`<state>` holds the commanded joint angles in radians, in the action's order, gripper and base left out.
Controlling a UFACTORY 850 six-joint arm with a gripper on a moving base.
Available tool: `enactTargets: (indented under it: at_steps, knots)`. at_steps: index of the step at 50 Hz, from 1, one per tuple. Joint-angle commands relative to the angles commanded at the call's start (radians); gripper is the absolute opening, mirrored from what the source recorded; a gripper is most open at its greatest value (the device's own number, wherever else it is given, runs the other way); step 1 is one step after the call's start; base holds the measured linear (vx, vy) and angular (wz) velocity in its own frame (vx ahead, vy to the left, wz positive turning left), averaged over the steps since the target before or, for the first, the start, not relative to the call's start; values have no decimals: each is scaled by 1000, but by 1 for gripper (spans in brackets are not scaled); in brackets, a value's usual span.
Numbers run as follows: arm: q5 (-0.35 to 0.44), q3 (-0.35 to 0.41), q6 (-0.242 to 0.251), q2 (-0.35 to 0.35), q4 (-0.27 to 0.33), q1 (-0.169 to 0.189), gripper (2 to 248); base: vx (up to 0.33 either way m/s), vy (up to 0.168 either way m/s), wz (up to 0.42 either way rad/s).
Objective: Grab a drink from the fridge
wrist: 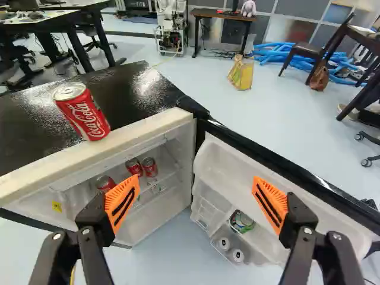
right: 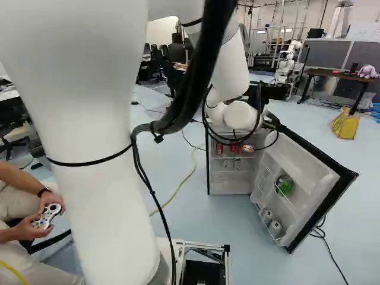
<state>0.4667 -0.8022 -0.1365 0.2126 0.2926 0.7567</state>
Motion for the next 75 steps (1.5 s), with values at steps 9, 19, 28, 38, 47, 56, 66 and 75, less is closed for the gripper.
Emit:
enactTargets:
  at_steps: [9,19,28,38,47,56,66,75]
  knots:
    - [-60,-29,0,6,0,19,247,0,0,0]
    - [-128,-63,0,14,0,41,247,0,0,0]
    - [-188,-95,0,22,0,59,247,0,0,0]
    - [-255,-131,0,32,0,79,247,0,0,0]
    - [-316,-167,0,43,0,95,247,0,0,0]
    - [-376,-208,0,59,0,108,247,0,0,0]
    - [-440,-258,0,80,0,120,247,0,0,0]
    - [-490,-304,0,100,0,130,247,0,0,0]
